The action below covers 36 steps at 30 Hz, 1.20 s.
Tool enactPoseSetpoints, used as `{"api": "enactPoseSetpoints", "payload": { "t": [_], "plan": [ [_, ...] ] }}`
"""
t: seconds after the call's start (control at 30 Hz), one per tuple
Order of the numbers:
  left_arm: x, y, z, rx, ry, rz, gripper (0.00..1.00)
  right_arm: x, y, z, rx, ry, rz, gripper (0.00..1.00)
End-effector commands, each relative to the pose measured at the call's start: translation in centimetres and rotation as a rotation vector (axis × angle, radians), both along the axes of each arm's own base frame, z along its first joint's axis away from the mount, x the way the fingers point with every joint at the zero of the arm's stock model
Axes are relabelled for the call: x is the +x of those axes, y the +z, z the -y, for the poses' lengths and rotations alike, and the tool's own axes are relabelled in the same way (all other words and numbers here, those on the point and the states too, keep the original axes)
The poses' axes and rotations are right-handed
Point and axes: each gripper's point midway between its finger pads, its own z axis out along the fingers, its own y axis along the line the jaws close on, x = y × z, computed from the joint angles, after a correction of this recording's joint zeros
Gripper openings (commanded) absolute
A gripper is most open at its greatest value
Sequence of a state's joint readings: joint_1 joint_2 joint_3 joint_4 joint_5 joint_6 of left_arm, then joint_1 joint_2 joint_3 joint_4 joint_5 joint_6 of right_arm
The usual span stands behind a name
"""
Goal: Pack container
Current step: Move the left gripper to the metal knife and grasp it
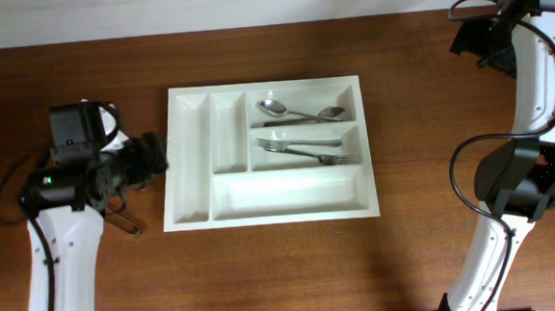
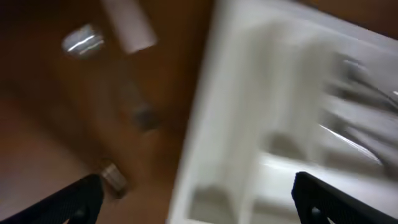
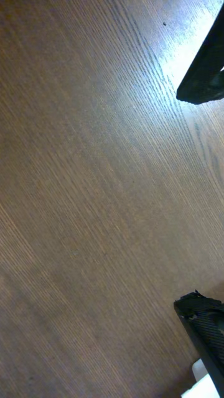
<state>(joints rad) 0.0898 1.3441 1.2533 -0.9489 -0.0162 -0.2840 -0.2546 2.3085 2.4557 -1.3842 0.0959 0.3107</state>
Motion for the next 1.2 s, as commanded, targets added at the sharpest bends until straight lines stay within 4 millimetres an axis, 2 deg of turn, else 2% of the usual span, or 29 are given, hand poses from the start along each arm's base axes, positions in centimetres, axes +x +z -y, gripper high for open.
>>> {"api": "enactPoseSetpoints", "payload": {
  "t": [0.0, 0.23, 0.27, 0.37, 0.4, 0.6, 0.8, 0.87, 0.93, 1.03, 1.17],
  "plan": [
    [-0.8, -1.2, -6.7, 0.083, 0.494, -0.021, 0.99, -0.1, 1.3, -0.3, -0.006, 0.000, 0.025, 0.99],
    [-0.2, -6.1, -7.1, 0.099, 0.496, -0.174, 0.99, -0.1, 1.3, -0.3, -0.006, 0.000, 0.025, 0.99],
    [-0.2, -7.8, -7.2, 0.110, 0.497, -0.232, 0.91, -0.1, 1.3, -0.3, -0.006, 0.000, 0.025, 0.99],
    [-0.2, -9.9, -6.7, 0.058, 0.521, -0.288, 0.91, -0.1, 1.3, -0.3, -0.006, 0.000, 0.025, 0.99],
    [-0.4, -11.2, -6.5, 0.015, 0.560, -0.325, 0.91, -0.1, 1.3, -0.3, -0.006, 0.000, 0.025, 0.99],
    [-2.2, -14.6, -7.1, -0.084, 0.701, -0.453, 0.89, -0.1, 1.3, -0.3, -0.006, 0.000, 0.025, 0.99],
    [-4.4, -15.8, -8.5, -0.153, 0.779, -0.534, 0.89, -0.1, 1.3, -0.3, -0.006, 0.000, 0.025, 0.99],
    [-5.6, -16.2, -9.5, -0.183, 0.813, -0.557, 0.80, -0.1, 1.3, -0.3, -0.006, 0.000, 0.025, 0.99],
    [-5.7, -16.5, -9.8, -0.198, 0.792, -0.555, 0.74, -0.1, 1.3, -0.3, -0.007, 0.000, 0.025, 0.99],
    [-4.7, -17.1, -10.0, -0.233, 0.697, -0.515, 0.65, -0.1, 1.3, -0.3, -0.006, 0.000, 0.025, 0.99],
    [-4.6, -18.0, -10.0, -0.233, 0.687, -0.493, 0.65, -0.1, 1.3, -0.3, -0.006, 0.000, 0.025, 0.99]
  ]
}}
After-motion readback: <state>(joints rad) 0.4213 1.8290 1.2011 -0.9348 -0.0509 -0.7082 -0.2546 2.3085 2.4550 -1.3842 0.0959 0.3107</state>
